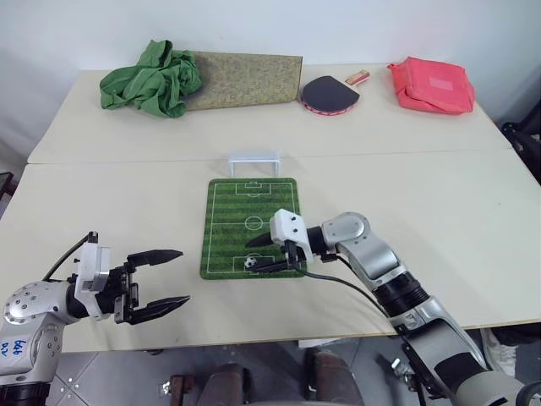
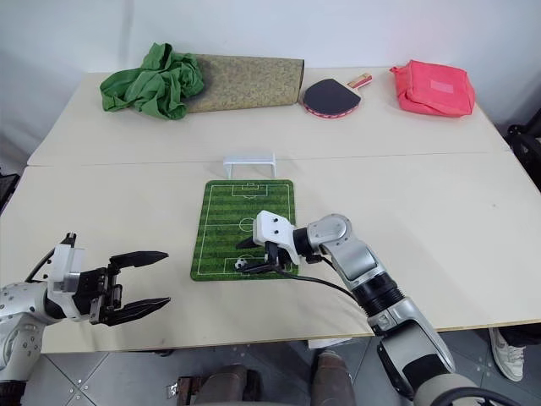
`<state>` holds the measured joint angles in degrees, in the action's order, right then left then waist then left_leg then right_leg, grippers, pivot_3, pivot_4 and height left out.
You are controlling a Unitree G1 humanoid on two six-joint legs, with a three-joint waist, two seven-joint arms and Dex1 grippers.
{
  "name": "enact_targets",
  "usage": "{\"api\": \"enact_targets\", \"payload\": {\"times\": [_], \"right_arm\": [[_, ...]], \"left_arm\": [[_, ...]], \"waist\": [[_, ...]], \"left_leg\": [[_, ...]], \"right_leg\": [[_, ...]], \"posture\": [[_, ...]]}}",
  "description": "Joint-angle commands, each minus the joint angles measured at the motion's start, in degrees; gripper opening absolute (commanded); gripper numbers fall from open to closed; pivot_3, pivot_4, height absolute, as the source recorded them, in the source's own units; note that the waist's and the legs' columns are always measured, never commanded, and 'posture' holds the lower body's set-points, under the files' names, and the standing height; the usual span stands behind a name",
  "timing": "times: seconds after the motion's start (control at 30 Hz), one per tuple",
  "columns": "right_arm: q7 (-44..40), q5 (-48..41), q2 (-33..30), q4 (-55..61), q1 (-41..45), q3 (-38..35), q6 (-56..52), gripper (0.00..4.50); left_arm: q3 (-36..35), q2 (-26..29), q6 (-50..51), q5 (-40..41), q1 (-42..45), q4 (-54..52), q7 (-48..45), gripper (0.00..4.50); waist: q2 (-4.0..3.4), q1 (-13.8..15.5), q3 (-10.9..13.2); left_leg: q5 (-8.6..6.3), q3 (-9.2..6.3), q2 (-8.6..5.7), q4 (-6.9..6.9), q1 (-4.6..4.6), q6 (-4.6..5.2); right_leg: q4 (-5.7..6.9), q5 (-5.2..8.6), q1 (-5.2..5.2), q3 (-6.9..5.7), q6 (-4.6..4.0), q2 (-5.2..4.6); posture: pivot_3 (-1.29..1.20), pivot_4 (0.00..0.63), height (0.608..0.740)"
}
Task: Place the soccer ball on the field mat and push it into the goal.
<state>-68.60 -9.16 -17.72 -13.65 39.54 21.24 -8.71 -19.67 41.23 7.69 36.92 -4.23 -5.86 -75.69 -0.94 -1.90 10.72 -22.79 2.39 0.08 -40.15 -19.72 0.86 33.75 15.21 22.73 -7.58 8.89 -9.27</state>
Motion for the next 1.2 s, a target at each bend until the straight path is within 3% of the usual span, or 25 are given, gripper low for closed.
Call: {"api": "enact_targets", "payload": {"times": [0.03,0.1,0.27,0.37,0.5,0.57,0.67,1.03,1.2], "right_arm": [[-0.02,-3.26,0.6,1.38,0.77,-3.95,2.11,2.48],[-0.5,-5.01,0.42,2.25,0.59,-5.69,1.91,2.48],[-8.27,-15.01,-11.1,13.68,-7.46,-13.25,-4.57,2.48],[-9.42,-15.95,-15.72,16.85,-12.67,-15.17,-4.05,3.14],[-10.37,-12.49,-19.31,18.87,-20.55,-15.25,3.09,4.44],[-10.12,-10.62,-19.08,18.53,-22.6,-13.98,6.66,4.48],[-8.69,-7.76,-16.92,18.16,-23.52,-10.7,9.64,3.87],[0.61,-0.24,-5.95,17.09,-20.34,-0.8,9.26,0.21],[3.35,0.33,-3.19,18.71,-20.31,1.94,5.34,0.05]], "left_arm": [[-1.27,-0.19,-0.56,1.05,-0.36,-0.46,0.16,4.5],[-1.21,-0.14,-0.52,1.07,-0.34,-0.46,0.13,4.5],[-2.56,1.28,-2.09,0.79,0.38,2.63,-2.53,4.5],[-2.7,1.63,-3.37,-0.09,1.77,4.89,-3.22,4.5],[-1.91,1.66,-3.82,-0.31,3.22,6.41,-4.29,4.5],[-1.01,1.53,-4.49,-0.68,3.72,6.77,-5.12,4.5],[0.32,1.36,-5.56,-1.51,3.82,6.93,-6.18,4.5],[-0.61,0.4,-7.92,-1.62,1.18,5.83,-4.38,4.5],[-0.6,0.48,-6.72,-1.12,-0.51,4.12,-3.1,4.5]], "waist": [[0.0,0.03,0.0],[0.0,0.03,0.0],[-0.02,0.75,0.01],[0.0,0.56,0.01],[0.01,0.38,0.01],[0.04,0.22,0.02],[0.04,0.15,0.02],[0.04,0.3,0.02],[0.04,0.39,0.02]], "left_leg": [[0.0,0.0,0.0,0.0,0.0,0.0],[0.0,0.0,0.0,0.0,0.0,0.0],[-0.01,-0.13,-0.06,0.0,-0.11,0.01],[-0.02,-0.07,-0.06,0.05,-0.12,0.03],[-0.02,0.05,-0.04,0.08,-0.07,0.03],[-0.02,0.15,-0.04,0.07,-0.04,0.03],[-0.02,0.34,0.01,0.07,0.15,0.03],[-0.01,0.28,0.04,0.05,0.22,0.02],[-0.01,0.15,0.03,0.05,0.22,0.02]], "right_leg": [[0.01,0.0,0.0,0.0,0.0,0.0],[0.0,0.0,0.0,0.0,0.0,0.0],[-0.05,0.0,-0.01,-0.1,0.0,-0.04],[-0.14,0.0,-0.02,-0.13,0.0,-0.03],[-0.14,0.0,-0.01,-0.09,0.0,-0.03],[-0.14,0.0,-0.02,-0.04,0.01,-0.03],[-0.04,-0.01,-0.03,0.11,0.02,-0.03],[0.01,0.0,-0.06,0.13,0.0,-0.02],[0.03,0.0,-0.07,0.11,0.0,-0.02]], "posture": [[0.0,0.15,0.74],[0.0,0.15,0.74],[0.0,0.15,0.74],[0.0,0.15,0.74],[0.0,0.15,0.74],[0.0,0.15,0.74],[0.0,0.15,0.74],[0.0,0.15,0.74],[0.0,0.15,0.74]]}}
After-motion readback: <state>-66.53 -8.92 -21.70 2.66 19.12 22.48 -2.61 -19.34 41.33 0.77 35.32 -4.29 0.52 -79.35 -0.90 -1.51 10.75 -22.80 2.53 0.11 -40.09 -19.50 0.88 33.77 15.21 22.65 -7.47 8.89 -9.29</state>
